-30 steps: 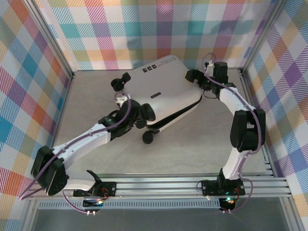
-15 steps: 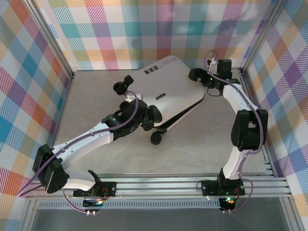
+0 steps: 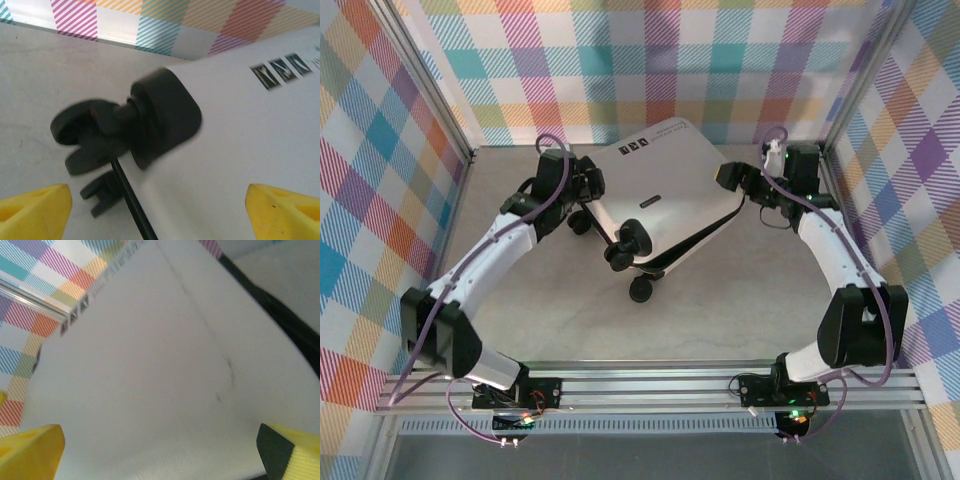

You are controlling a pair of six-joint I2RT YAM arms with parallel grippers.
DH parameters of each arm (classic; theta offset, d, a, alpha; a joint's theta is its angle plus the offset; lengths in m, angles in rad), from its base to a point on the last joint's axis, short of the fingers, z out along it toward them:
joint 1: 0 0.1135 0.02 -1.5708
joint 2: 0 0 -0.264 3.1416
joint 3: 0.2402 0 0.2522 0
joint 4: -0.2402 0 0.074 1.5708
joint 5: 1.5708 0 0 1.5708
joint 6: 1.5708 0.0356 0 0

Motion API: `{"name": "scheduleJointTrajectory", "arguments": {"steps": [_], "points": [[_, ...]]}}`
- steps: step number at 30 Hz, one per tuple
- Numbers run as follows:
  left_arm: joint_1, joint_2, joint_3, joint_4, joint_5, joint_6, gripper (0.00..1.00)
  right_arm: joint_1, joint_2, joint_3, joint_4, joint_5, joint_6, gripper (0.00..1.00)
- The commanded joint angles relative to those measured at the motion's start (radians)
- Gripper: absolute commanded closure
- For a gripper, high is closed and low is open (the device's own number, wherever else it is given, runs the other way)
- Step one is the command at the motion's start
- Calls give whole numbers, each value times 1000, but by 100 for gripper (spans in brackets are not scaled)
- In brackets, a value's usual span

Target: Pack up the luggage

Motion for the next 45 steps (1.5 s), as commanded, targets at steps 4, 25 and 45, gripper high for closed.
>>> {"name": "scheduleJointTrajectory", "arguments": {"steps": [4,25,45], "points": [[114,170,169,132,213,130,10,17,-138,-207,92,-15,81,1],[184,634,659,-61,749,252,12,232,-109,-241,216,111,172,1],[-186,19,-139,71,489,83,18,247,326,394,-178,-293,-168,0]]}}
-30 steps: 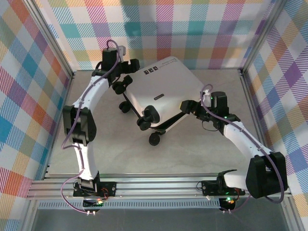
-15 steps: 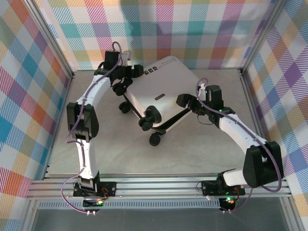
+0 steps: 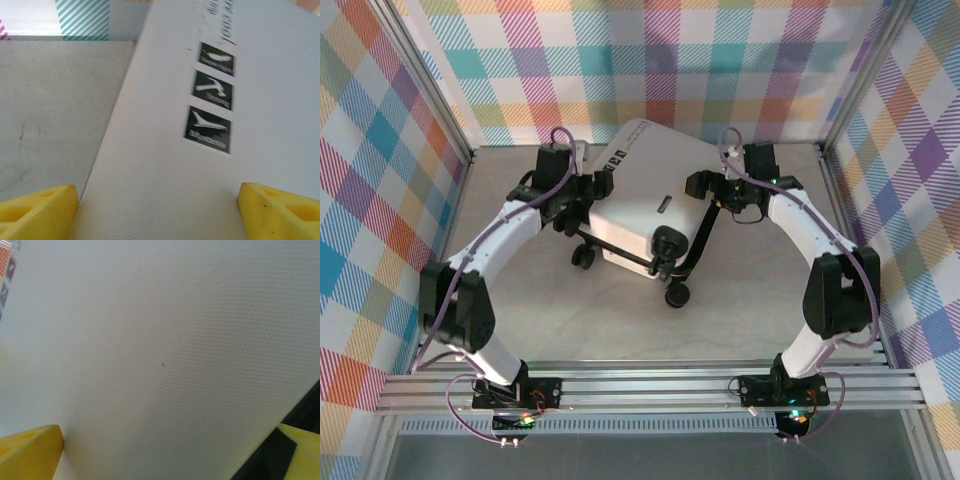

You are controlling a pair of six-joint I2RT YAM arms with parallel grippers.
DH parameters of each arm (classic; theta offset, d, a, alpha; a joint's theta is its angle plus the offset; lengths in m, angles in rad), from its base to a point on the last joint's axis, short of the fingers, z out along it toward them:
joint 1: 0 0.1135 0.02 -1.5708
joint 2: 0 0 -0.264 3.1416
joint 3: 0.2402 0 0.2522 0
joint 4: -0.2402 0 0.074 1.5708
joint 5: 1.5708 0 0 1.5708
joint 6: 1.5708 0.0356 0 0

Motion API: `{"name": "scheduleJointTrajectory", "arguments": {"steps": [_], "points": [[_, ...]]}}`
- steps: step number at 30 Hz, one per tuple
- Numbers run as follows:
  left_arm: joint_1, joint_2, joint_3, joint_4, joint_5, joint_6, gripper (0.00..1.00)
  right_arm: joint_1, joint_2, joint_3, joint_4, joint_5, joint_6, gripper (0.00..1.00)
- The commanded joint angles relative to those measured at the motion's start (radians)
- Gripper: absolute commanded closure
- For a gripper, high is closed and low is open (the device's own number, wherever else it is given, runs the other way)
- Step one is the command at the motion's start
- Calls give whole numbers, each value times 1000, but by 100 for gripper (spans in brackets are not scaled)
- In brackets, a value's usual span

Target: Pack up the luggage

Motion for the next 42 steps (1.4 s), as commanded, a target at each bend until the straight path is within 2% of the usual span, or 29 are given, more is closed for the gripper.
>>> {"name": "scheduleJointTrajectory", "arguments": {"steps": [1,10,15,18,21,24,29,33,37,39,42], "points": [[-247,-89,-119,-41,157,-117,17,86,98,182,20,-334,-134,0],[-526,-206,-267,138,27,-294,17,232,388,664,-288,-452,-280,1],[-604,-167,-255,202,-35,-314,17,271,425,741,-332,-481,-301,1],[-606,-102,-211,226,-35,-320,16,271,417,748,-338,-486,-308,1],[-606,-61,-150,202,-65,-311,16,259,397,773,-378,-416,-324,1],[-606,-95,-127,164,-111,-281,15,211,346,766,-372,-346,-300,1],[-606,-215,-63,3,-293,-174,11,142,202,695,-351,-157,-284,1],[-589,-292,-4,-126,-451,-106,7,68,36,517,-257,-26,-220,1],[-510,-314,45,-207,-509,-80,5,16,-108,331,-210,115,-197,1],[-452,-303,70,-231,-499,-63,0,-14,-167,245,-187,158,-179,1],[-352,-257,136,-267,-407,-33,0,-73,-204,170,-167,119,-138,1]]}}
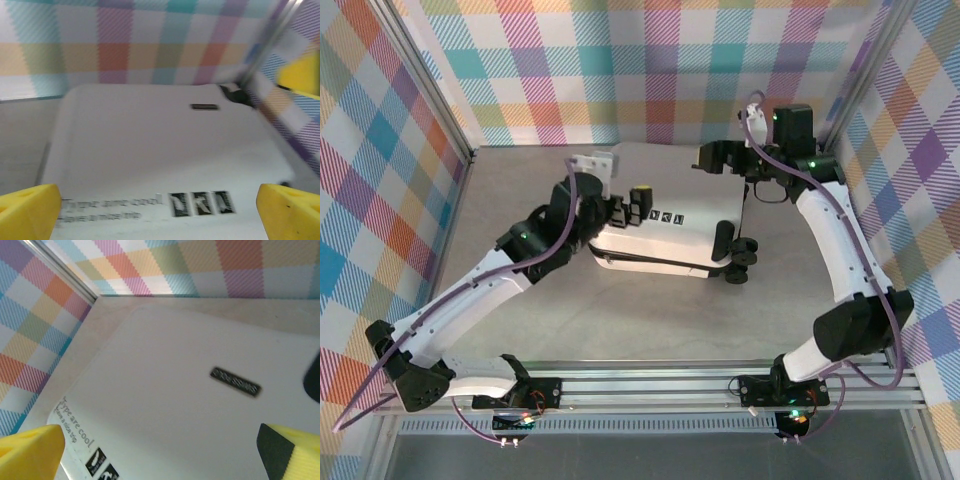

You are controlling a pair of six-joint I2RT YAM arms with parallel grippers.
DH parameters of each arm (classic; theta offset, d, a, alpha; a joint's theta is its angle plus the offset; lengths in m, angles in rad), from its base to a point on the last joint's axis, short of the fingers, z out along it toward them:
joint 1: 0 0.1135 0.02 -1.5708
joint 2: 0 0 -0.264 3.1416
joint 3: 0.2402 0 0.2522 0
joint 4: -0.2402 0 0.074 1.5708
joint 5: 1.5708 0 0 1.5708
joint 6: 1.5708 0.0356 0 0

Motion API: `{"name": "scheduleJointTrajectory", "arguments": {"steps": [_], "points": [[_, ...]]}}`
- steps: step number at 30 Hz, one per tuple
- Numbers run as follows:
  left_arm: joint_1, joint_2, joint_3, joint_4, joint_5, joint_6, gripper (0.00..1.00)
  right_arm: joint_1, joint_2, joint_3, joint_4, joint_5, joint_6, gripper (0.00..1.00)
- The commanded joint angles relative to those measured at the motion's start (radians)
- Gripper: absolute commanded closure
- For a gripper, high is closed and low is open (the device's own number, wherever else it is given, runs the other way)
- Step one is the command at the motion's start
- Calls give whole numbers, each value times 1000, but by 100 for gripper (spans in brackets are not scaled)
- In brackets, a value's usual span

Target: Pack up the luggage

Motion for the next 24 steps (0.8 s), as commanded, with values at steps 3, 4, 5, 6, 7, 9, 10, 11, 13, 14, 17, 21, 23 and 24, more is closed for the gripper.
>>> {"name": "scheduleJointTrajectory", "arguments": {"steps": [3,4,5,6,7,9,10,11,13,14,17,21,23,24], "points": [[165,133,140,-156,112,74,0,-63,-23,-113,33,47,63,1],[191,164,171,-173,126,78,0,-67,-29,-137,42,46,63,1],[217,200,207,-195,147,83,0,-74,-36,-163,57,47,64,1],[242,235,241,-214,176,94,0,-82,-42,-193,71,49,67,1],[263,268,272,-232,196,98,0,-88,-44,-212,77,49,71,1],[306,343,345,-276,237,107,0,-110,-46,-251,96,39,83,1],[325,376,374,-292,262,109,0,-118,-45,-266,105,37,90,1],[348,415,408,-313,287,106,0,-128,-43,-284,116,24,99,1],[382,482,467,-349,336,109,0,-146,-35,-314,153,-27,118,1],[397,519,493,-363,363,109,0,-150,-24,-323,171,-57,124,1],[418,623,571,-413,484,123,0,-151,24,-313,191,-139,138,1],[408,722,618,-462,547,126,0,-152,70,-300,219,-187,160,1],[394,727,598,-457,546,128,0,-151,85,-290,215,-201,159,1],[386,718,578,-444,551,129,0,-151,92,-286,212,-206,158,1]]}}
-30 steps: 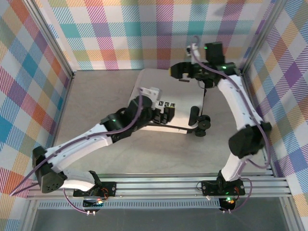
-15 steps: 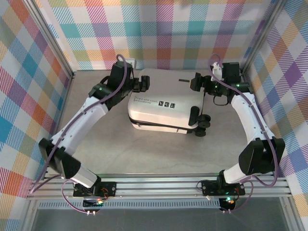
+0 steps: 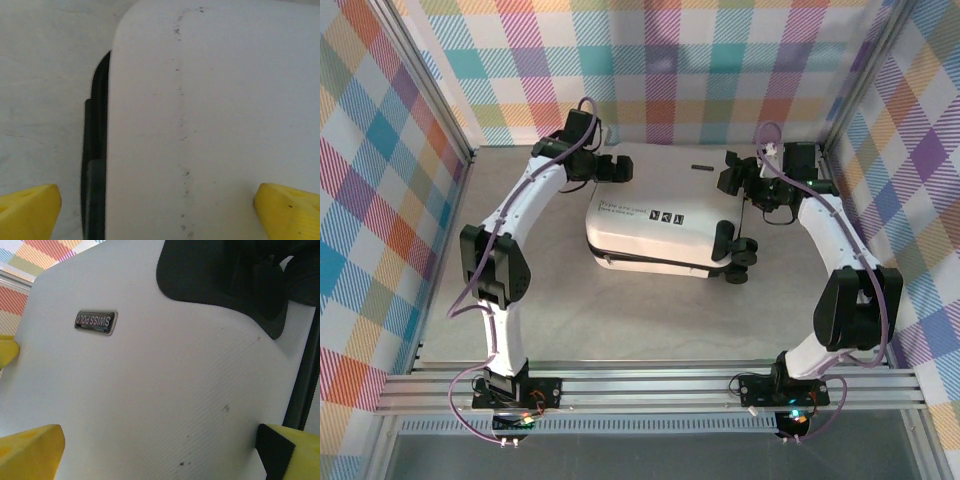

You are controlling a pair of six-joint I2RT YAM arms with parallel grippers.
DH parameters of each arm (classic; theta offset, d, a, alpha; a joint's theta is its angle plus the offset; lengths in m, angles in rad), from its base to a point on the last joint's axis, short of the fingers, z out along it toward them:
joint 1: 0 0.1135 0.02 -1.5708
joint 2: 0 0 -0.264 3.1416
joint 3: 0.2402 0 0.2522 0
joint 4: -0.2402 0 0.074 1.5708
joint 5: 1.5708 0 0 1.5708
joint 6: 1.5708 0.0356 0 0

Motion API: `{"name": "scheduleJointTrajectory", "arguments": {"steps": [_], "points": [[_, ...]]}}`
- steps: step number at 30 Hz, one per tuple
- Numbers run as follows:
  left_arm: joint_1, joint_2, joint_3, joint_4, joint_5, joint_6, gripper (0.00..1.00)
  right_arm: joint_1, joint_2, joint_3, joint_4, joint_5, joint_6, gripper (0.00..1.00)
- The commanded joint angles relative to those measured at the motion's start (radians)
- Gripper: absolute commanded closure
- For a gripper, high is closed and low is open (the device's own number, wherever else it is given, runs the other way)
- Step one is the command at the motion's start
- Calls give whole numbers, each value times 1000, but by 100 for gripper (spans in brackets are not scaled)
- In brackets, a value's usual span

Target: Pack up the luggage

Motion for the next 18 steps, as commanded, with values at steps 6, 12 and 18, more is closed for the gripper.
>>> {"name": "scheduleJointTrajectory", "arguments": {"steps": [6,12,18], "points": [[-76,-47,-72,-12,153,20,0,13,32,22,95,-195,32,1],[-115,-73,-91,31,205,-5,1,32,17,28,120,-245,18,0],[-149,-161,-157,111,214,-39,4,48,-22,8,183,-289,15,1]]}}
